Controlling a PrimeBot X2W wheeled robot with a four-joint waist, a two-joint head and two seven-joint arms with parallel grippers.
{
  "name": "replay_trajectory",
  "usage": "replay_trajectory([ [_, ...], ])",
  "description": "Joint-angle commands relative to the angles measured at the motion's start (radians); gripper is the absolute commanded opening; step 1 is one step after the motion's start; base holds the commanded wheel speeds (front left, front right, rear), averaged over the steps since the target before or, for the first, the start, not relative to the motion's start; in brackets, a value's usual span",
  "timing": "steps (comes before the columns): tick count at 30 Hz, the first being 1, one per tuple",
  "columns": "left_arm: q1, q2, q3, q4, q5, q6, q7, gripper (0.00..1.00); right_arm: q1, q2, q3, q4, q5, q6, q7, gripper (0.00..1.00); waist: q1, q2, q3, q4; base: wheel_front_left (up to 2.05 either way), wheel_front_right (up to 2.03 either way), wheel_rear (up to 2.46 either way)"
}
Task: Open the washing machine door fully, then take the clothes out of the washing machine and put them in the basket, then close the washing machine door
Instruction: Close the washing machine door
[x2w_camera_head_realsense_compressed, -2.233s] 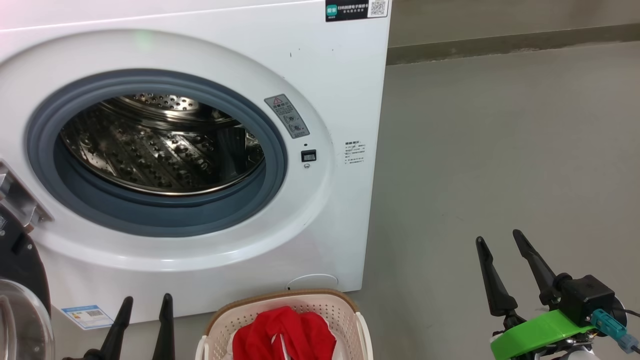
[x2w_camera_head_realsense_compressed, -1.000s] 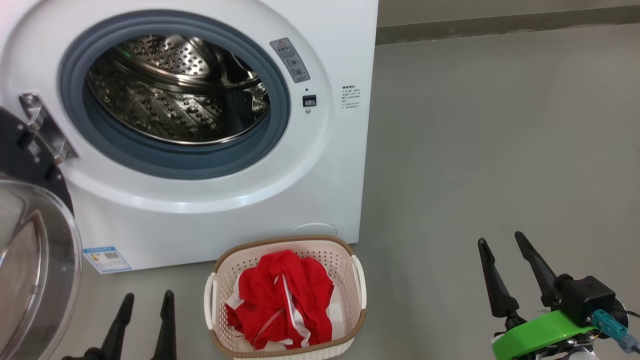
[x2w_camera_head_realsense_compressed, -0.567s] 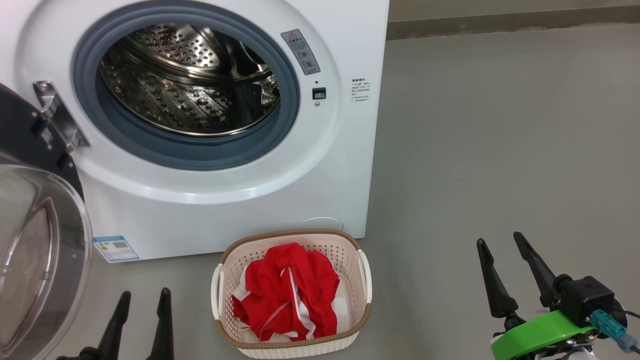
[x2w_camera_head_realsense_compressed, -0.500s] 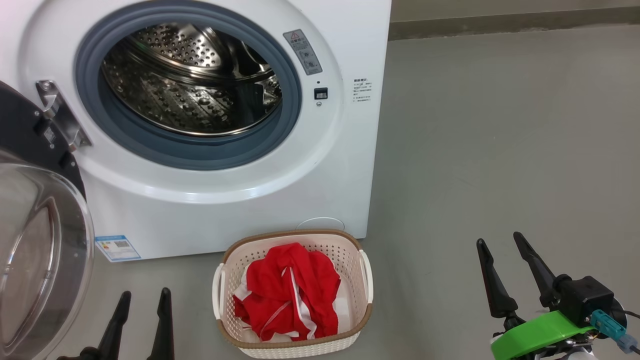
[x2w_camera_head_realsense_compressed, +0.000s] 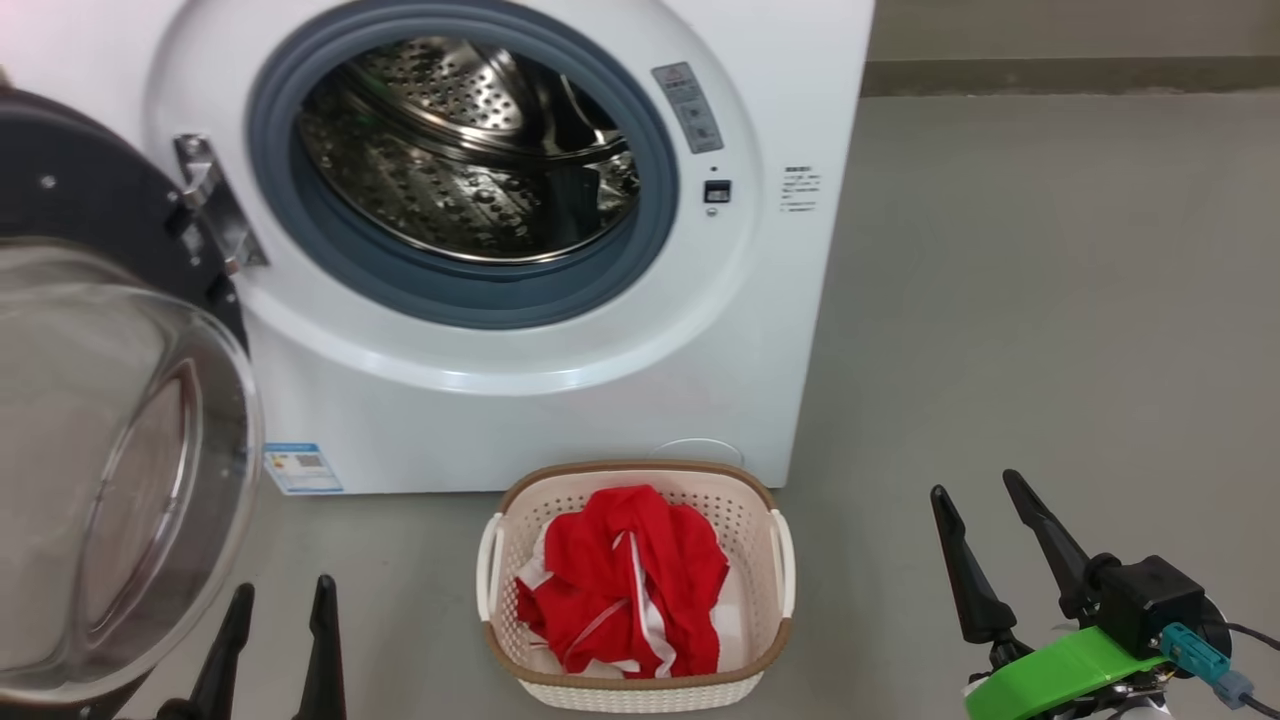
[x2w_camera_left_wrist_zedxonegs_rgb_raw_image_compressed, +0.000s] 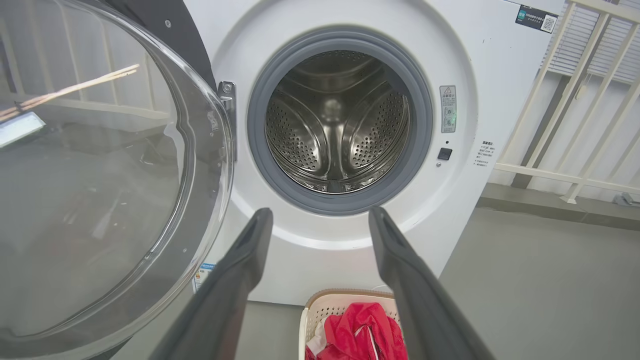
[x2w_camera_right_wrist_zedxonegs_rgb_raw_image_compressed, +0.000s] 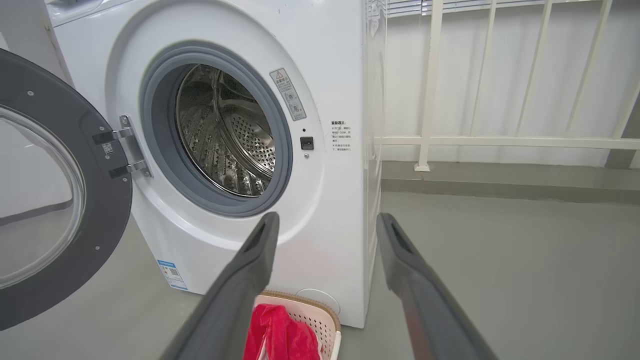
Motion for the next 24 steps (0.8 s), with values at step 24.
replay_trajectory([
  [24,0.024,0.033,0.039,-0.090,0.023,0.042,0.021,1.00,-0.010,0.007,0.057,-0.032,0.011,0.003,-0.006,1.00,0.0000,0.0000,-0.039,0.339,0.00,0.00,0.00],
])
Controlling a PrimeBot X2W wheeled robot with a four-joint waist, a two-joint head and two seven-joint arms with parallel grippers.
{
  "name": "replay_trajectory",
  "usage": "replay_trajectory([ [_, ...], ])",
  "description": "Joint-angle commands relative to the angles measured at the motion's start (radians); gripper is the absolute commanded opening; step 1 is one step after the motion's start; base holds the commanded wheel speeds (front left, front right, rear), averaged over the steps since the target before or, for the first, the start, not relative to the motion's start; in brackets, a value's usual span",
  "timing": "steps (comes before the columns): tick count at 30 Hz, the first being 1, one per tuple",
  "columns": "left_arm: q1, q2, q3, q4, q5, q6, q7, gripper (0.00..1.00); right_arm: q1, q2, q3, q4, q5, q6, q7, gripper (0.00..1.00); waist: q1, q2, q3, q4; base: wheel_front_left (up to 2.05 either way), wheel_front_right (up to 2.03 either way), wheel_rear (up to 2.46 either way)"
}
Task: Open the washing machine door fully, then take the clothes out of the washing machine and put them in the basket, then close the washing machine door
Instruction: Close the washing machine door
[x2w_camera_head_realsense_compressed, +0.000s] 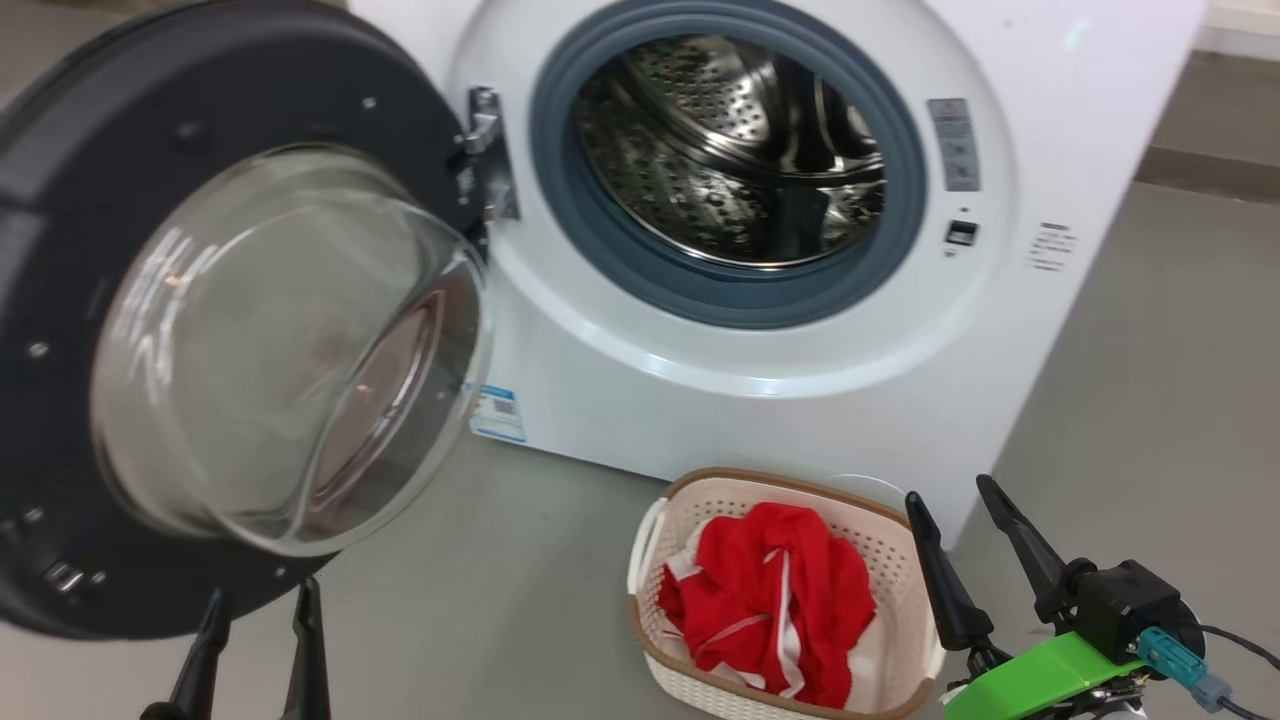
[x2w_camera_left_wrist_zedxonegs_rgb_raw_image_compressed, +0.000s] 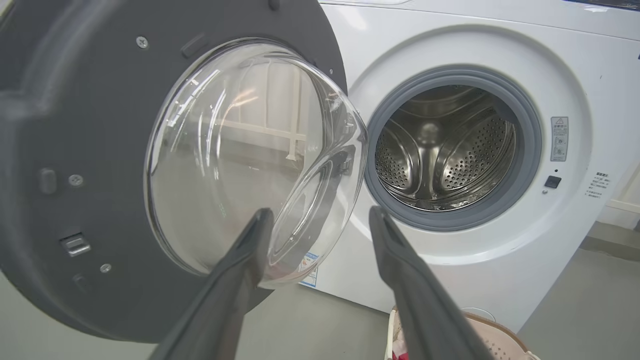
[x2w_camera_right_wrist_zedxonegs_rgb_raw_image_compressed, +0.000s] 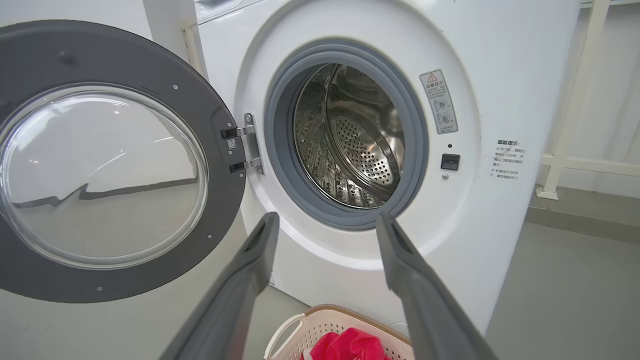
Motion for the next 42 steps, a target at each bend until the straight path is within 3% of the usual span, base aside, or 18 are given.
replay_trajectory([
  [1,-0.012,0.015,0.033,-0.033,0.007,0.010,0.002,1.00,-0.013,-0.005,0.025,-0.029,0.004,0.003,-0.006,1.00,0.0000,0.0000,-0.008,0.060,0.00,0.00,0.00],
  [15,0.036,0.013,0.083,-0.101,-0.018,0.069,-0.003,1.00,-0.107,-0.012,0.118,0.009,0.015,0.003,-0.006,1.00,0.0000,0.0000,0.034,0.111,0.00,0.00,0.00],
  [34,0.030,0.019,0.077,-0.092,-0.039,0.079,-0.010,1.00,-0.123,-0.023,0.127,0.022,0.026,0.003,-0.006,1.00,0.0000,0.0000,0.021,0.101,0.00,0.00,0.00],
  [35,0.029,0.021,0.076,-0.090,-0.038,0.079,-0.009,0.97,-0.122,-0.022,0.128,0.022,0.026,0.003,-0.006,1.00,0.0000,0.0000,0.020,0.100,0.00,0.00,0.00],
  [36,0.029,0.024,0.076,-0.087,-0.036,0.080,-0.008,0.44,-0.121,-0.021,0.129,0.022,0.026,0.003,-0.006,1.00,0.0000,0.0000,0.019,0.099,0.00,0.00,0.00],
  [37,0.026,0.028,0.076,-0.085,-0.035,0.080,-0.007,0.00,-0.119,-0.020,0.129,0.021,0.026,0.003,-0.006,1.00,0.0000,0.0000,0.018,0.099,0.00,0.00,0.00],
  [42,-0.021,0.055,0.086,-0.096,-0.038,0.077,-0.005,0.00,-0.112,-0.017,0.128,0.022,0.027,0.003,-0.006,1.00,0.0000,0.0000,0.017,0.097,0.00,0.00,0.00],
])
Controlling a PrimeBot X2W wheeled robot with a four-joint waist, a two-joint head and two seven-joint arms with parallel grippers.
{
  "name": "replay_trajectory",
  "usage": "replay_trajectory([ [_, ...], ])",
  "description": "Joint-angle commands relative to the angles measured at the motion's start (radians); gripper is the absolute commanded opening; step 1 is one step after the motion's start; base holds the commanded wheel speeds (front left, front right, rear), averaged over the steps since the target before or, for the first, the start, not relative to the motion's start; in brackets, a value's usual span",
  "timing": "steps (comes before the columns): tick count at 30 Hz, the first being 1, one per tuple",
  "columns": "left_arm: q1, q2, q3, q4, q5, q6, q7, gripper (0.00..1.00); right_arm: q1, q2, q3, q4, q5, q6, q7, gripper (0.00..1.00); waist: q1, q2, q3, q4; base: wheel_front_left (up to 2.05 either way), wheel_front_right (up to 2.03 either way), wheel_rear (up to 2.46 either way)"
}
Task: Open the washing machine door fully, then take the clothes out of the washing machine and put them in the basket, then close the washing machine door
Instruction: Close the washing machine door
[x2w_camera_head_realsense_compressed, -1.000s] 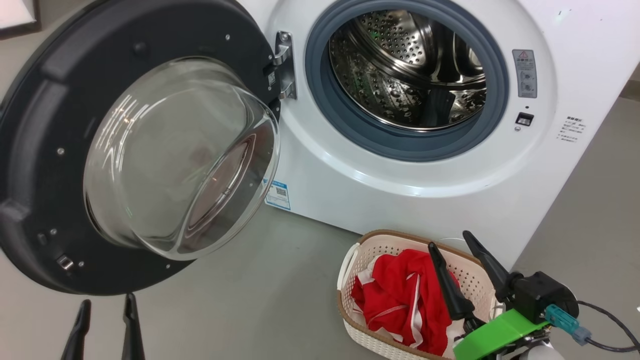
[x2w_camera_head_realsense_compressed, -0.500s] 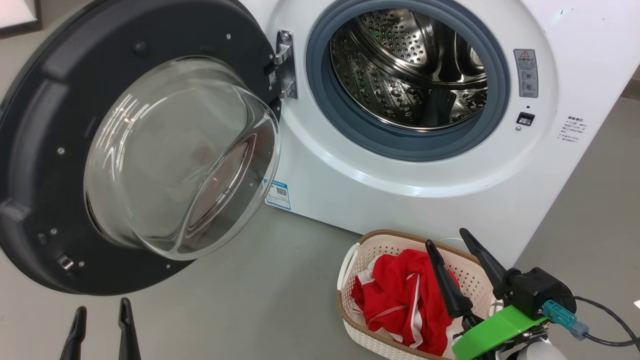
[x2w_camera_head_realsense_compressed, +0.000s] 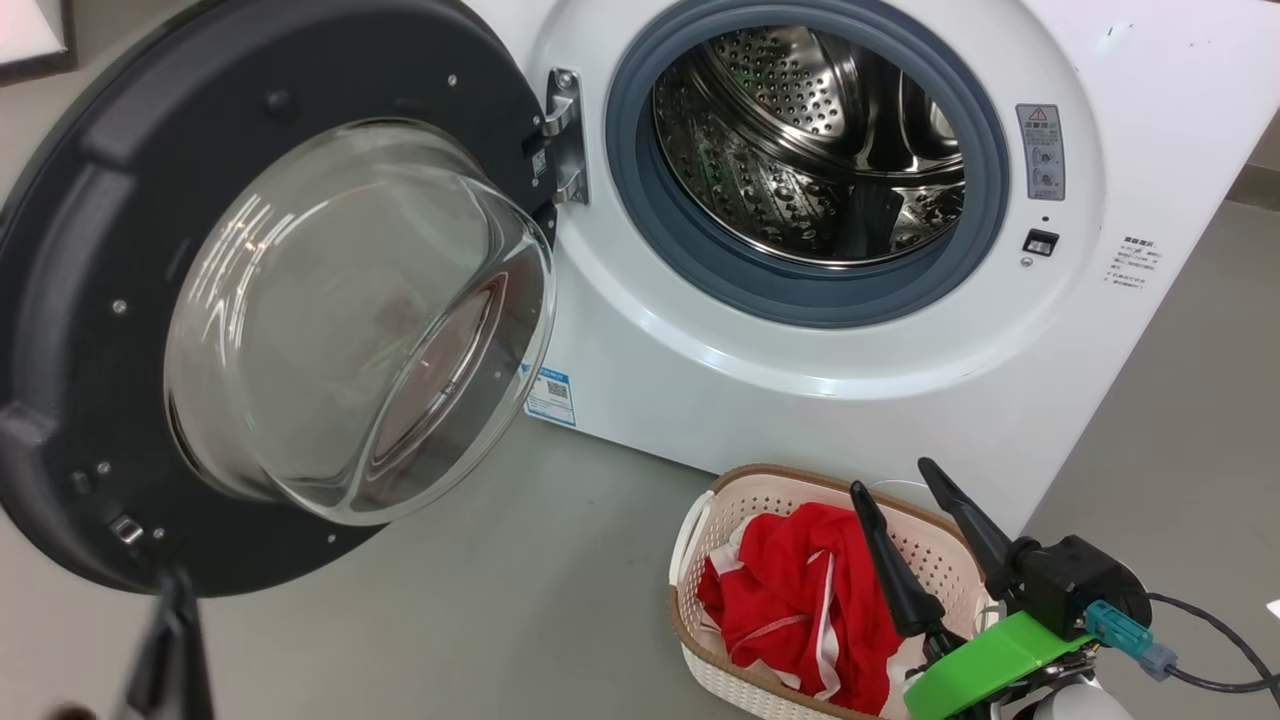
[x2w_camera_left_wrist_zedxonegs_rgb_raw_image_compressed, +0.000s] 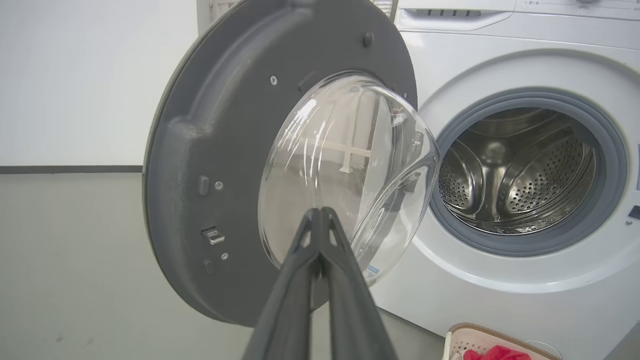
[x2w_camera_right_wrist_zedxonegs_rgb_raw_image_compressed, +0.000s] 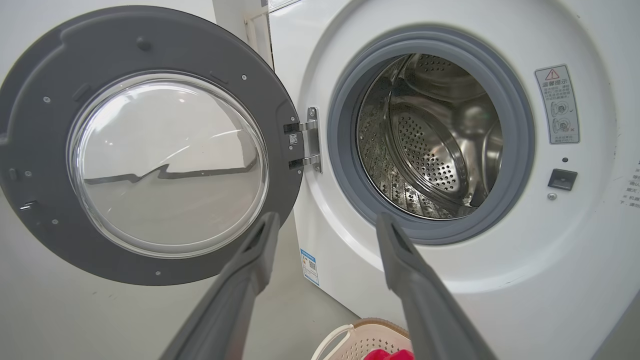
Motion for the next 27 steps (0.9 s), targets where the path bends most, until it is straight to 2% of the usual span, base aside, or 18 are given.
replay_trajectory([
  [1,-0.086,0.037,0.046,-0.037,0.000,0.006,-0.003,0.00,-0.038,-0.004,0.023,-0.019,0.005,0.003,-0.006,1.00,0.0000,0.0000,-0.001,-0.001,0.00,0.00,0.00],
  [5,-0.203,0.098,0.099,-0.065,-0.003,0.026,-0.002,0.00,-0.037,-0.005,0.024,-0.012,0.007,0.003,-0.006,1.00,0.0000,0.0000,-0.005,-0.005,0.00,0.00,0.00],
  [9,-0.353,0.154,0.170,-0.017,-0.050,0.042,0.000,0.00,-0.030,0.000,0.027,-0.012,0.009,0.003,-0.006,1.00,0.0000,0.0000,-0.010,-0.011,0.00,0.00,0.00],
  [13,-0.549,0.205,0.231,0.155,-0.139,0.026,-0.006,0.00,-0.020,0.004,0.025,-0.014,0.011,0.003,-0.006,1.00,0.0000,0.0000,-0.014,-0.019,0.00,0.00,0.00],
  [18,-0.761,0.257,0.281,0.431,-0.223,0.027,0.007,0.00,0.009,0.008,-0.002,-0.023,0.006,0.003,-0.006,1.00,0.0000,0.0000,-0.026,-0.032,0.00,0.00,0.00],
  [22,-0.897,0.268,0.336,0.641,-0.336,0.023,0.086,0.00,0.032,0.010,-0.017,-0.029,-0.001,0.003,-0.006,1.00,0.0000,0.0000,-0.036,-0.040,0.00,0.00,0.00],
  [27,-1.011,0.294,0.384,0.831,-0.443,0.000,0.196,0.00,0.041,0.011,-0.019,-0.034,-0.007,0.003,-0.006,1.00,0.0000,0.0000,-0.036,-0.049,0.00,0.00,0.00],
])
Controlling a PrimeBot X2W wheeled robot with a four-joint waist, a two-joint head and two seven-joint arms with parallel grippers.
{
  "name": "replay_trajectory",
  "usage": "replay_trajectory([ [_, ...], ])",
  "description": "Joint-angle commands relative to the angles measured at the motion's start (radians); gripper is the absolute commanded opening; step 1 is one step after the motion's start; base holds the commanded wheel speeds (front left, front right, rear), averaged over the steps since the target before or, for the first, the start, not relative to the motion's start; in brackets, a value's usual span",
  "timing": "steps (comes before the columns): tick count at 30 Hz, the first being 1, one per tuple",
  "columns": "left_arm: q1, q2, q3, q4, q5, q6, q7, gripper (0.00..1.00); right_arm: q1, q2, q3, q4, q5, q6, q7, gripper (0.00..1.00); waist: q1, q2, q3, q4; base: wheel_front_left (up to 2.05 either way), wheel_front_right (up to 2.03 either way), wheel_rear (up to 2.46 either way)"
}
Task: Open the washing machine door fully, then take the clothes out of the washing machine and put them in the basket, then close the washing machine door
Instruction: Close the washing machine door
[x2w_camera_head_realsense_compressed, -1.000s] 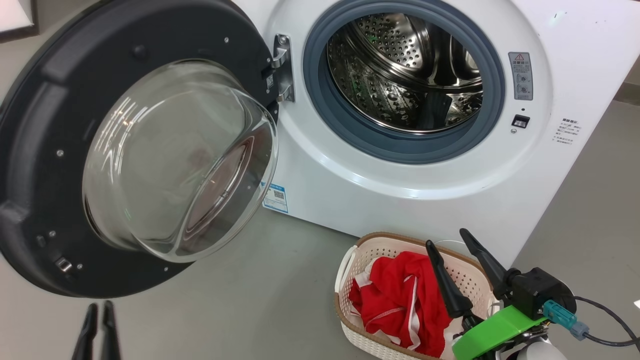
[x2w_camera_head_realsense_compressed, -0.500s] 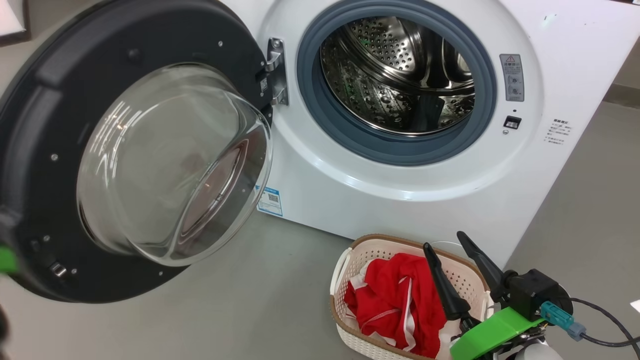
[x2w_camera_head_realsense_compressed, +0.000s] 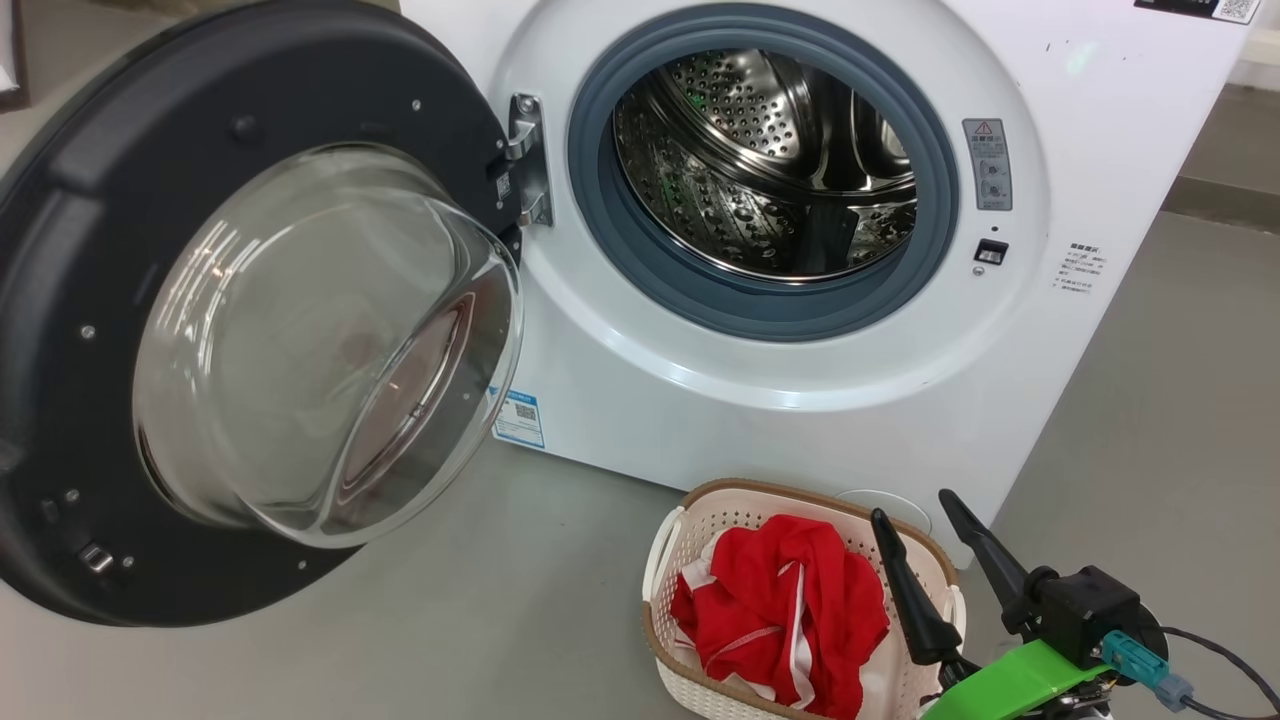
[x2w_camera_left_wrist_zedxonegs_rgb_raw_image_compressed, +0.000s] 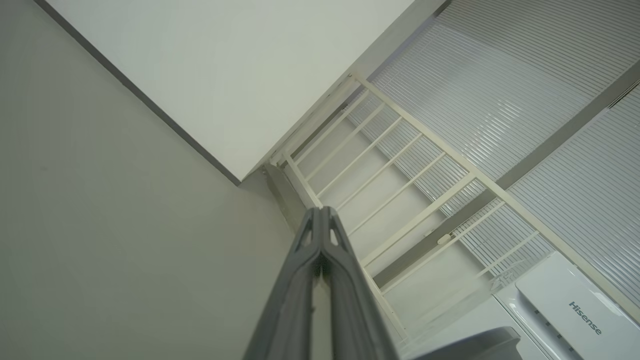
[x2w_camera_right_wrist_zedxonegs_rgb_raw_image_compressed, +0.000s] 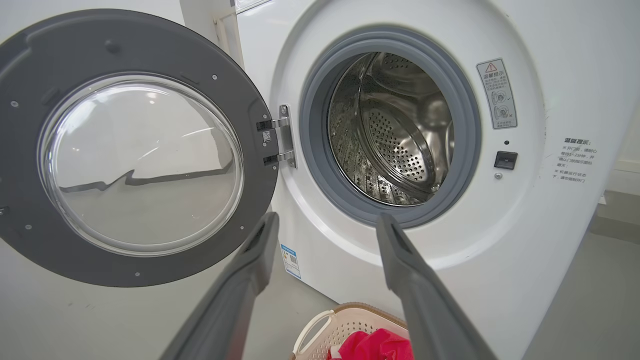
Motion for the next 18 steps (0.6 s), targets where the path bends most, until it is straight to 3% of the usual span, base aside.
replay_trajectory([
  [1,-0.051,0.060,0.027,0.019,-0.032,-0.016,0.039,0.00,-0.017,-0.003,0.019,-0.027,-0.012,0.003,-0.006,1.00,-0.0001,-0.0001,0.000,-0.001,0.00,0.00,0.00],
  [10,-0.163,0.086,0.108,0.213,-0.199,-0.037,0.291,0.00,-0.022,-0.006,0.038,-0.022,-0.014,0.003,-0.006,1.00,-0.0001,-0.0001,0.002,-0.008,0.00,0.00,0.00],
  [18,-0.189,0.100,0.089,0.288,-0.223,-0.051,0.443,0.00,-0.027,-0.010,0.057,-0.020,-0.007,0.003,-0.006,1.00,-0.0001,-0.0001,0.008,-0.022,0.00,0.00,0.00],
])
